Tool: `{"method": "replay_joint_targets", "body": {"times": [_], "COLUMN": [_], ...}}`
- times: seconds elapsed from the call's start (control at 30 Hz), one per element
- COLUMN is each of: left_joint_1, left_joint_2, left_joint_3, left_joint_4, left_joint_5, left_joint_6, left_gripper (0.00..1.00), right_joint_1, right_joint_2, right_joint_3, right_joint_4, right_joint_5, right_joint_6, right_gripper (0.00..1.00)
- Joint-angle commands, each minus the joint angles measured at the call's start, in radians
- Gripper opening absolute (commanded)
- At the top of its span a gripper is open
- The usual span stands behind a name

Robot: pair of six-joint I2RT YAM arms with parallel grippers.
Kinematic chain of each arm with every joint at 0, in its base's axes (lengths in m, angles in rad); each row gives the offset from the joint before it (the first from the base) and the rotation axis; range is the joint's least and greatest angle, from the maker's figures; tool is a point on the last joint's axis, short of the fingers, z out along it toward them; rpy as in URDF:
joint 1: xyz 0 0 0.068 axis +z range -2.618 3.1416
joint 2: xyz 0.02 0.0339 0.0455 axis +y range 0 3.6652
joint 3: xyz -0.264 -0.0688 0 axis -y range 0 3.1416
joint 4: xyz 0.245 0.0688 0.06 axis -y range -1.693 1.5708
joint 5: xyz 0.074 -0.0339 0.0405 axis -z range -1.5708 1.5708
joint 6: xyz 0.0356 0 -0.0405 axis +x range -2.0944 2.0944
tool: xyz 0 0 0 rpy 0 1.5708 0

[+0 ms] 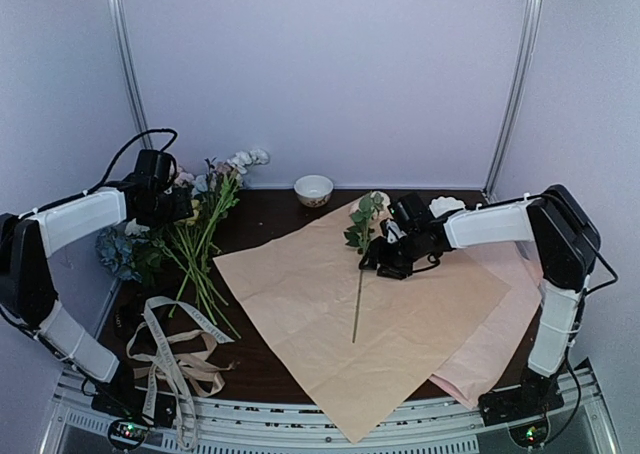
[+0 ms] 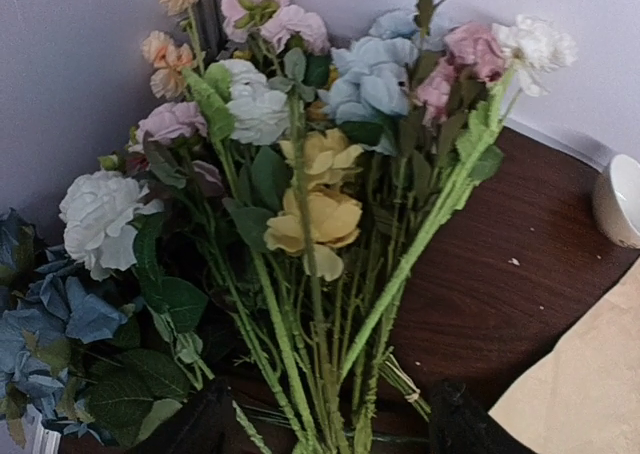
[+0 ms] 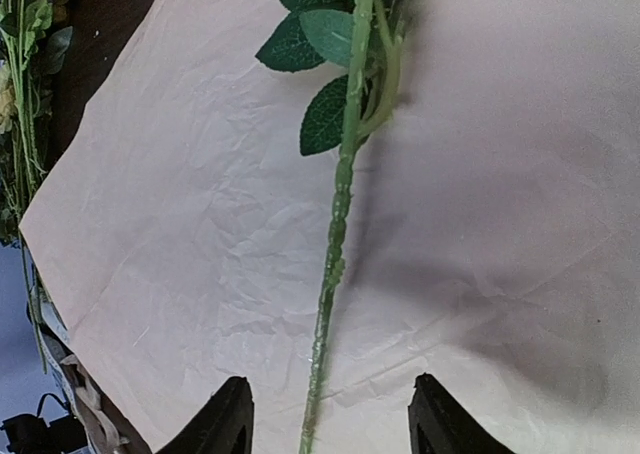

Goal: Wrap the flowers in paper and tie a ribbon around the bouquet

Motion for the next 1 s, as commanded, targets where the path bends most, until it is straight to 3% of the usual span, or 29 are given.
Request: {"method": "replay_joint_targets", "body": {"times": [0.0,0.2,0.3,0.4,0.47,0.77,0.97], "left_joint_1": [0.070,0.140,0.144,0.145,0.144,0.126,-0.081], "left_joint_2": [0.092,0.252,0.282,0.276,0.239,-0.059,-0.324], "left_joint_3": [0.006,0.098,0.100,0.084,0.056,-0.044,-0.176], "left_joint_4": [0.059,0.026,0.030,0.037,0.045,0.075,0.363], "left_joint_5": [0.109,0.212,0.218,0.235,0.228,0.029,-0.105], "left_joint_6": [-0.022,-0.038,-0.041,-0.048,-0.062,-0.033,0.227], "left_gripper": [0.70,0.63,0.44,0.13,0.00,0.00,0.00], "right_joint_1": [-0.002,0.003,0.003,0.003,0.003,0.007,0.043], "right_joint_2": [-0.084,-0.141,-0.150,-0.152,-0.156,-0.204,-0.280], "right_joint_3": [0.013,0.018,0.013,0.013,0.010,0.035,0.078], "right_joint_4": [-0.083,-0.123,-0.124,-0.130,-0.130,-0.164,-0.155], "right_joint_5": [0.119,0.164,0.159,0.158,0.156,0.186,0.196], "right_joint_6": [-0.082,-0.132,-0.131,-0.132,-0.131,-0.161,-0.261], "right_gripper": [0.54,0.54,0.53,0.53,0.52,0.52,0.52]}}
